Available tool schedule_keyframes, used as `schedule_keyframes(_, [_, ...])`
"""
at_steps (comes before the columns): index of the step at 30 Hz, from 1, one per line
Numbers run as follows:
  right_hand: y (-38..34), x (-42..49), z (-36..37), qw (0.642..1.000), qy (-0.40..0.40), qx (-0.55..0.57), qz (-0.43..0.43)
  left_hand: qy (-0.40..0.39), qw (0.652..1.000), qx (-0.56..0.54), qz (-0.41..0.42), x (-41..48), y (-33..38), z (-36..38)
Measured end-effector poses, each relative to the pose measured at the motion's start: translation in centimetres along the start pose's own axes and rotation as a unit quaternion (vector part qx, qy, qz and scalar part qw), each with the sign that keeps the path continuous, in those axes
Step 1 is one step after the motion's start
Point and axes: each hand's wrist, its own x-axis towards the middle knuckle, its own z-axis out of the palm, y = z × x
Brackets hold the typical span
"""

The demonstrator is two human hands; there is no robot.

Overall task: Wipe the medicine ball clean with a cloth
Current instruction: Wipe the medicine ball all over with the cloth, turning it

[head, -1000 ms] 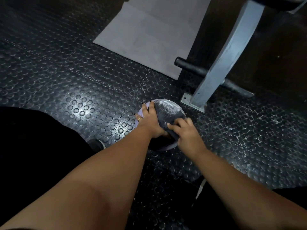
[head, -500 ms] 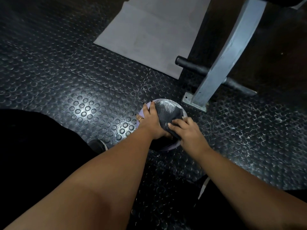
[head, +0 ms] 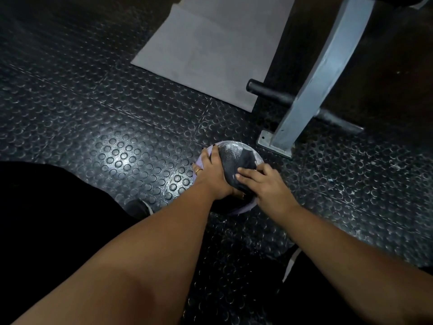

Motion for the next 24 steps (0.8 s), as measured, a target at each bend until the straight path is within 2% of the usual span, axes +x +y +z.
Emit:
schedule_keyframes(4, [1.5,-1.0,-0.1,1.000,0.027,-0.013,-0.006,0.009,1.000,0.007,-0.001,0.3,-0.3,-0.4])
schedule_keyframes(8, [0.2,1.4,-0.6,0.997,0.064,0.029,0.018,0.002,1.000,-0.016,-0.018,0.4,-0.8,-0.4])
schedule_keyframes(12, [-0.1,1.6,0.9,1.000,-0.012,0.016,-0.009,-0.002,1.000,-0.018,-0.009,0.6,-1.1,-0.4])
schedule_keyframes(16, [0.5,-0.2,1.3,0.999,0.035,-0.009,-0.009,0.003,1.000,-0.009,-0.005,0.5,-1.2,-0.2])
schedule_keyframes(19, [1.0,-1.5,1.3,0.999,0.026,-0.024,-0.024,0.010,1.000,-0.006,0.003,0.2,-1.0,-0.2])
schedule_keyframes(21, [0.8,-1.3,0.7,0.999,0.047,0.007,-0.007,0.014,1.000,-0.003,0.002,0.3,-0.9,-0.2])
schedule_keyframes(24, [-0.8,1.0,-0.2,0.987,0.096,0.107,0.073,0.014,1.000,-0.014,-0.007,0.2,-0.6,0.0])
